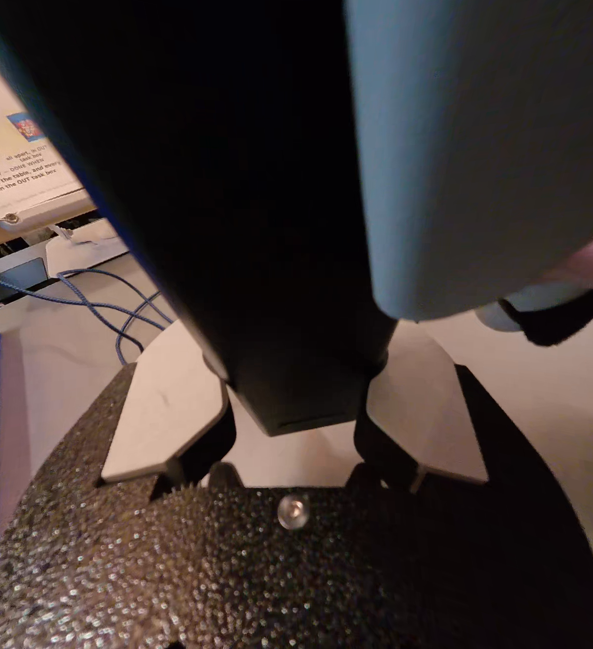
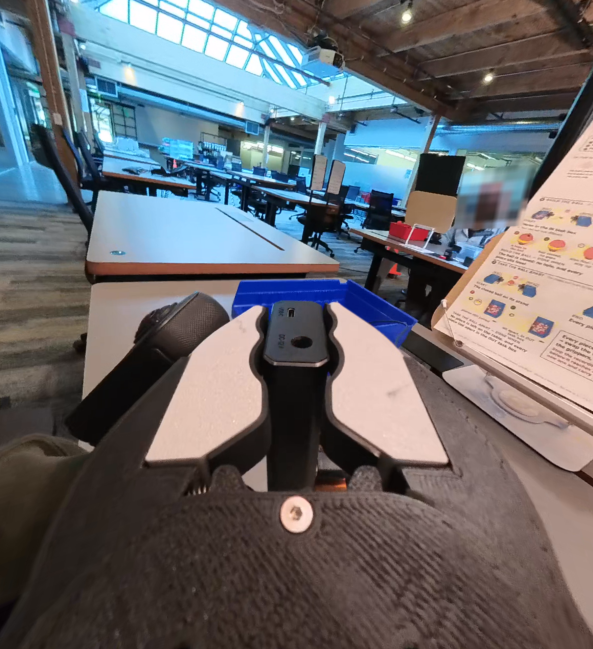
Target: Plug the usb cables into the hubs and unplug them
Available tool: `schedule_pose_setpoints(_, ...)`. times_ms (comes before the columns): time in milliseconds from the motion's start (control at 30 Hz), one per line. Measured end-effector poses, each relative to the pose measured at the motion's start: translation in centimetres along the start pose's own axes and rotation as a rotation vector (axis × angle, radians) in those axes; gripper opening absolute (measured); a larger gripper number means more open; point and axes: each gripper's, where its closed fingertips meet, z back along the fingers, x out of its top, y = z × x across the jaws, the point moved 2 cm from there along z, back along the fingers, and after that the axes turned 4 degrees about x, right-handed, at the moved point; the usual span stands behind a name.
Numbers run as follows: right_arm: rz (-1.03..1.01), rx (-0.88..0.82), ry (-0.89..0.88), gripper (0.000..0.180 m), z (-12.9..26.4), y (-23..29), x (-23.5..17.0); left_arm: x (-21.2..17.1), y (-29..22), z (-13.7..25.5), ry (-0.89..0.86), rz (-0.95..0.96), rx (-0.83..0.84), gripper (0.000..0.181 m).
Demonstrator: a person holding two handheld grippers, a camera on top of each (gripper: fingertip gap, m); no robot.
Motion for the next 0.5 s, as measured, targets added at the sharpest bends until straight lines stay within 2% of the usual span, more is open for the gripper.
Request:
schedule_pose_setpoints(100, 0.009, -0.045, -0.047, 0.030, -0.1, -0.4, 0.3, 0.6, 0.0, 0.2, -0.021, 0.005, 0.005, 0.082)
schedule_pose_setpoints(167, 0.003, -0.025, -0.015, 0.030, -0.4, -0.1, -0.1, 1.4, -0.1, 0.4, -0.052, 0.053, -0.023, 0.082)
schedule_pose_setpoints(400, 0.014, -0.014, 0.027, 0.031, -0.9, 0.0, -0.6, 0.6, 1.3, 0.4, -0.011, -0.023, -0.008, 0.078)
schedule_pose_setpoints(500, 0.034, 0.079, 0.074, 0.035, -1.9, 0.5, -0.6, 0.6, 1.7, 0.5, -0.072, 0.018, -0.061, 0.076)
